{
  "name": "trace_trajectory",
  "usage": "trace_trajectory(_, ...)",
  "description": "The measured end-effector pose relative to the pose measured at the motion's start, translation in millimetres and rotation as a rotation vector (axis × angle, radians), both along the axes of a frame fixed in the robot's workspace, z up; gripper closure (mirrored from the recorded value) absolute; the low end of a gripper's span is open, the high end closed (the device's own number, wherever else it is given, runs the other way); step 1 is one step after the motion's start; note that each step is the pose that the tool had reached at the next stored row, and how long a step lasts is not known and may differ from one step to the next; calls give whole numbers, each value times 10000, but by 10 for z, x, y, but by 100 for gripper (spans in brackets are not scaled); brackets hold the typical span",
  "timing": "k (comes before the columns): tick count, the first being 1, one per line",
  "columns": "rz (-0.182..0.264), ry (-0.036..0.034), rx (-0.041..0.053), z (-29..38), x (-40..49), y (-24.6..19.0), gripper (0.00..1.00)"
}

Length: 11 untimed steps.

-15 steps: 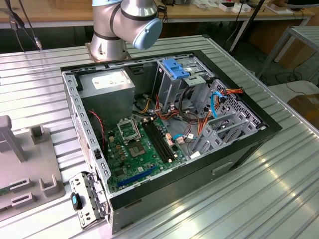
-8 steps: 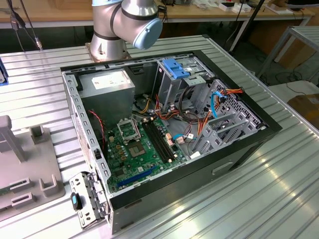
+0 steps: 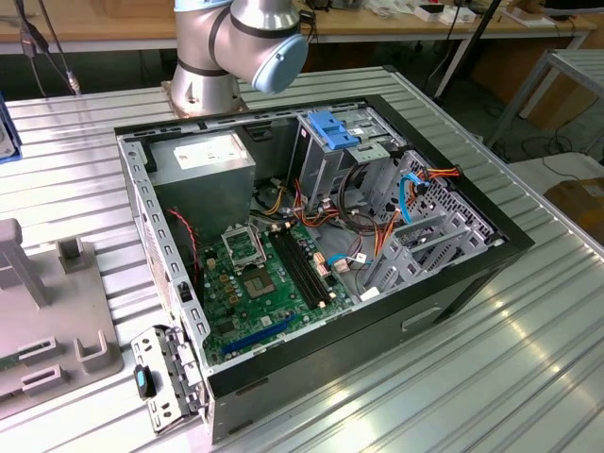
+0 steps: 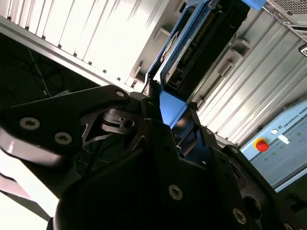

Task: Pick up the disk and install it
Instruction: 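Pick up the disk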

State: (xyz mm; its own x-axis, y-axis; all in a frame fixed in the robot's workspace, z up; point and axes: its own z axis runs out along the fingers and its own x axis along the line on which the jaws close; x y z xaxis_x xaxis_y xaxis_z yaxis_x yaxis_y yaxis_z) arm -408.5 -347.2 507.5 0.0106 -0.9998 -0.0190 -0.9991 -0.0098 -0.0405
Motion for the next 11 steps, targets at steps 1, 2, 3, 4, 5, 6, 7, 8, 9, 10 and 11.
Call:
trace_trajectory(1, 0, -1, 0, 0, 18, 0, 64)
trace_trajectory(2, 0, 0, -1, 0, 31, 0, 64)
trace_trajectory(3, 0, -1, 0, 0, 49, 0, 64)
trace_trajectory(4, 0, -1, 0, 0, 65, 0, 64)
trace_trajectory(5, 0, 0, 0, 0, 96, 0, 64)
trace_trajectory(6, 0, 0, 0, 0, 118, 0, 64)
trace_trajectory(7, 0, 0, 0, 0, 136, 0, 64)
trace_trajectory(8, 0, 0, 0, 0, 151, 0, 64)
trace_trajectory(9, 0, -1, 0, 0, 173, 0, 64)
trace_trajectory(10, 0, 0, 0, 0, 189, 0, 64)
trace_trajectory(11, 0, 0, 0, 0, 203, 0, 64)
